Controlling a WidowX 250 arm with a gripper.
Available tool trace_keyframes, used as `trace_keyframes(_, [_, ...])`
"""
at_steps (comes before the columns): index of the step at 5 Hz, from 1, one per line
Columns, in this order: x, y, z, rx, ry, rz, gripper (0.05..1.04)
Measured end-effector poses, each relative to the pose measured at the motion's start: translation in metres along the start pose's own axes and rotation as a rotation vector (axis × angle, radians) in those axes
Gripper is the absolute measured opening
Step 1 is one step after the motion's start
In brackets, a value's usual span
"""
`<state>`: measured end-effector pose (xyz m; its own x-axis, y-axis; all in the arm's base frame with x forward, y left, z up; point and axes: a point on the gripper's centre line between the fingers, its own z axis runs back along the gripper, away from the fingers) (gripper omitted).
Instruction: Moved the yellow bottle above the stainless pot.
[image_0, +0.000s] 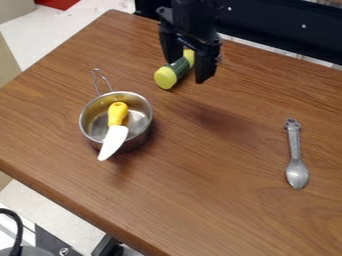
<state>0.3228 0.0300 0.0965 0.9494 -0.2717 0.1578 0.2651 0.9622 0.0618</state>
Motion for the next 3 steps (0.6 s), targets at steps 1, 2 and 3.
trace_keyframes(1, [-0.023,0.010,0.007,0.002,-0.008,-0.046,0.999])
trace_keyframes(2, [-0.039,0.028,0.020,0.000,-0.028,-0.083,0.999])
trace_keyframes(3, [-0.056,0.047,0.023,-0.019,-0.018,-0.076,0.999])
